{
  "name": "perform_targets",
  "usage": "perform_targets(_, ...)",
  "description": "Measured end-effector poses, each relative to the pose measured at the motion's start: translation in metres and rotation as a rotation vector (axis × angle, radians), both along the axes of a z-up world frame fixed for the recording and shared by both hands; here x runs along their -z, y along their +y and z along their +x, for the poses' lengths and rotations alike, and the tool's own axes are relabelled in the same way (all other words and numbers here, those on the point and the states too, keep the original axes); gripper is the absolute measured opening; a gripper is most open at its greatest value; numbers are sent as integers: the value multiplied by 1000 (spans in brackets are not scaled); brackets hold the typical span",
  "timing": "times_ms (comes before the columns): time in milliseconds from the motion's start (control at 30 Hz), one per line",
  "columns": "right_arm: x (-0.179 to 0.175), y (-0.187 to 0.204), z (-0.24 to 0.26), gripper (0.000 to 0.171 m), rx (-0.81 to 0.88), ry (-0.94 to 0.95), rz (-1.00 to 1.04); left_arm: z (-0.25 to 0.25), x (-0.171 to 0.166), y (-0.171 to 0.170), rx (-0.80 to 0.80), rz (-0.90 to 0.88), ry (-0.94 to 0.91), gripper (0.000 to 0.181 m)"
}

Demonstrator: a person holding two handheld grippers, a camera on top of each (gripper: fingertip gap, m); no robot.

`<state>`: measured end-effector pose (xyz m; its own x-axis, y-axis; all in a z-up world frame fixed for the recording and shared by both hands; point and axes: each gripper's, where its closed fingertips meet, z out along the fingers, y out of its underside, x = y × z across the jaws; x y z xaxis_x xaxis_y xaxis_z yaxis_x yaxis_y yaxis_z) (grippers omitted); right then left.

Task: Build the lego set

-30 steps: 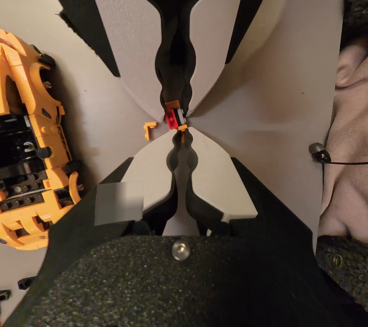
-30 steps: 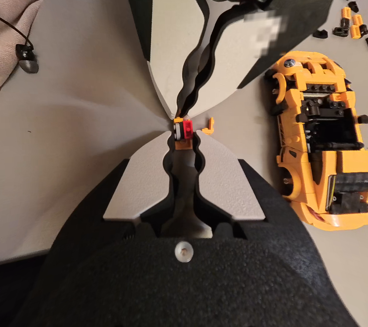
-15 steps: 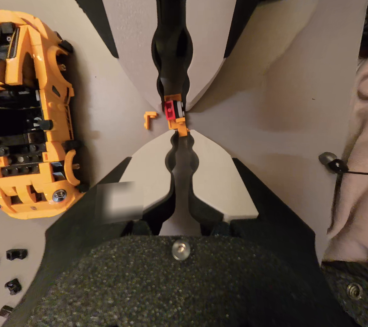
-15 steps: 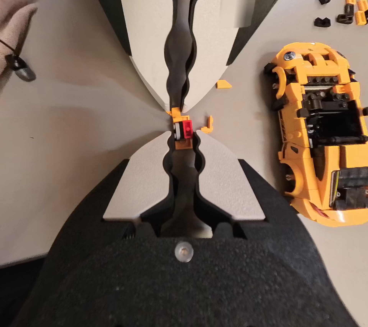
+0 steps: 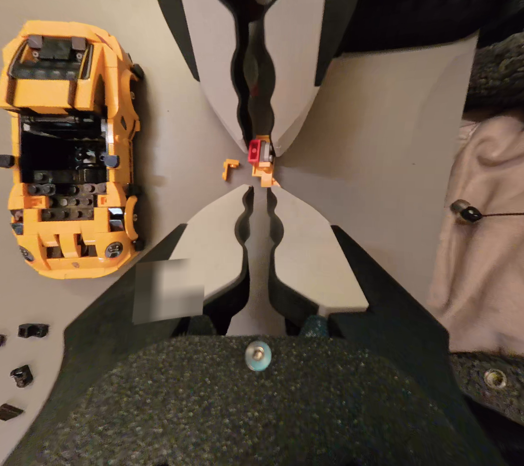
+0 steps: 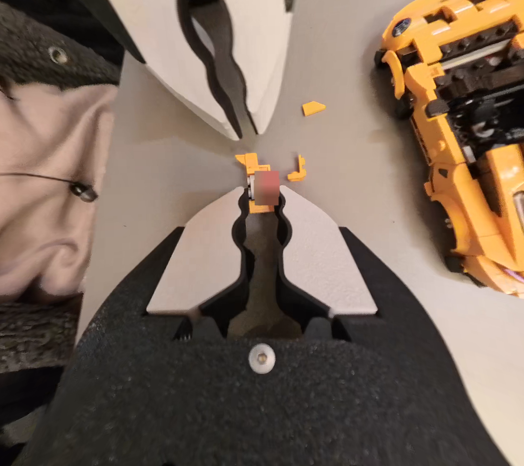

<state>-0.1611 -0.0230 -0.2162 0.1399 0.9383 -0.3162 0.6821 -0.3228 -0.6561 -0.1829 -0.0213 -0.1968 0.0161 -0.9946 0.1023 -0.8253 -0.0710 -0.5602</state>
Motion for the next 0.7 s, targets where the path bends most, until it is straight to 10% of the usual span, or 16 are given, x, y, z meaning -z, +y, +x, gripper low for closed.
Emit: perform_targets(700, -49, -19, -8, 17, -53, 316, -290, 10, -33, -21, 285, 748, -62, 6)
